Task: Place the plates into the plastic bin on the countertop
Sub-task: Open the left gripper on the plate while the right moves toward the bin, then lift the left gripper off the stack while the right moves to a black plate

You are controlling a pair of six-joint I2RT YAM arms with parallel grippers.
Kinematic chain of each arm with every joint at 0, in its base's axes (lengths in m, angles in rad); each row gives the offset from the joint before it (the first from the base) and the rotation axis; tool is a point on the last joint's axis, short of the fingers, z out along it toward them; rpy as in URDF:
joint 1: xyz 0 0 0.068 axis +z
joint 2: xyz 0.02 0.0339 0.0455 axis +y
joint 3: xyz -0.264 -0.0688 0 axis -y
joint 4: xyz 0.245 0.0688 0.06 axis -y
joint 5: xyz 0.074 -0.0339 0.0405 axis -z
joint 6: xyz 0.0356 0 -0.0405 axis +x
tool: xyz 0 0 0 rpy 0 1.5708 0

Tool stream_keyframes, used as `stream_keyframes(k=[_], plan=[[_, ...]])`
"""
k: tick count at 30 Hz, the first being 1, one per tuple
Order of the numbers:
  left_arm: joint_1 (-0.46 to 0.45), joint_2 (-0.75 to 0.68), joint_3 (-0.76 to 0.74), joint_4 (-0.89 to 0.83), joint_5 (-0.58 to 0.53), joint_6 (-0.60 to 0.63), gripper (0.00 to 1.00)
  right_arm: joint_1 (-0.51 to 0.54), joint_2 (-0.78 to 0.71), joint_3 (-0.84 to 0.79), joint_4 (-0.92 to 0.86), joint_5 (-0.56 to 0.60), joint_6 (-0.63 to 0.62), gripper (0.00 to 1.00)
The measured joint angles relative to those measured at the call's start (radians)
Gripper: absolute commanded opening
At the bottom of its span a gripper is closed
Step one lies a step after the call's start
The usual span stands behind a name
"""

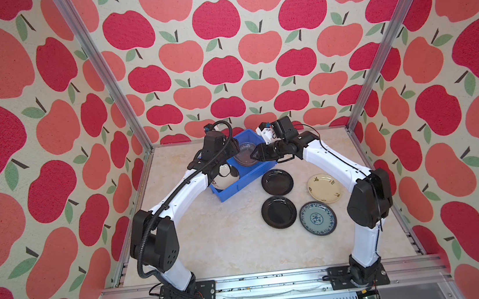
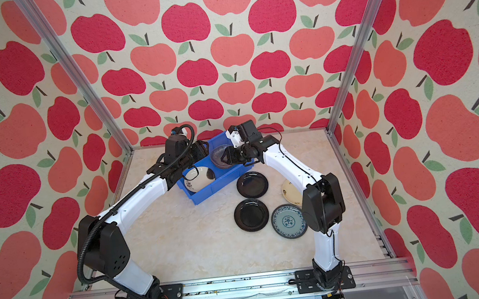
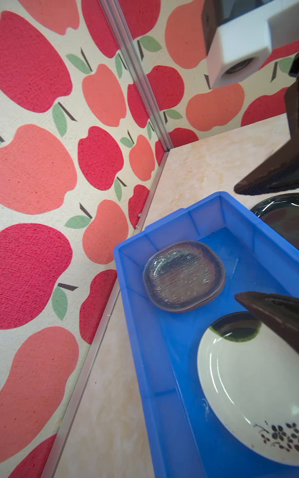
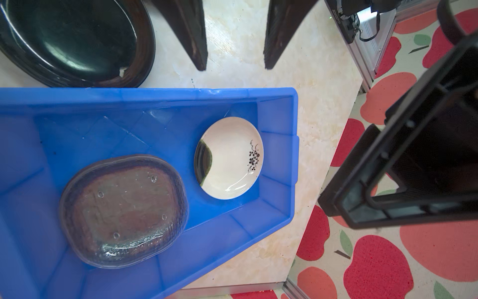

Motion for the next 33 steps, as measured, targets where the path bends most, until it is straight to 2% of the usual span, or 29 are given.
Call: stream_keyframes(k=[6,11,16,20,23,27,33], plan=[[-0.037,-0.151,-0.16,-0.084,0.026,0.034,0.63,0.053,-0.095,-0.135,0.034,0.035,0.002,0.38],[-0.06,-0.283,-0.231,-0.125,0.034,0.054,0.63,0.106,-0.187,-0.257,0.099,0.07,0.009,0.38],[-0.084,-0.347,-0.294,-0.135,0.087,0.072,0.6,0.148,-0.298,-0.386,0.151,0.109,0.007,0.36],[-0.113,-0.381,-0.357,-0.169,0.116,0.089,0.6,0.139,-0.399,-0.493,0.165,0.127,-0.001,0.29],[-0.136,-0.431,-0.407,-0.197,0.125,0.095,0.6,0.132,-0.435,-0.543,0.165,0.126,0.0,0.28],[-0.153,-0.493,-0.451,-0.201,0.14,0.095,0.62,0.126,-0.45,-0.627,0.153,0.127,-0.002,0.4],[-0.154,-0.508,-0.495,-0.154,0.15,0.095,0.62,0.009,-0.45,-0.792,0.111,0.119,0.002,0.42]])
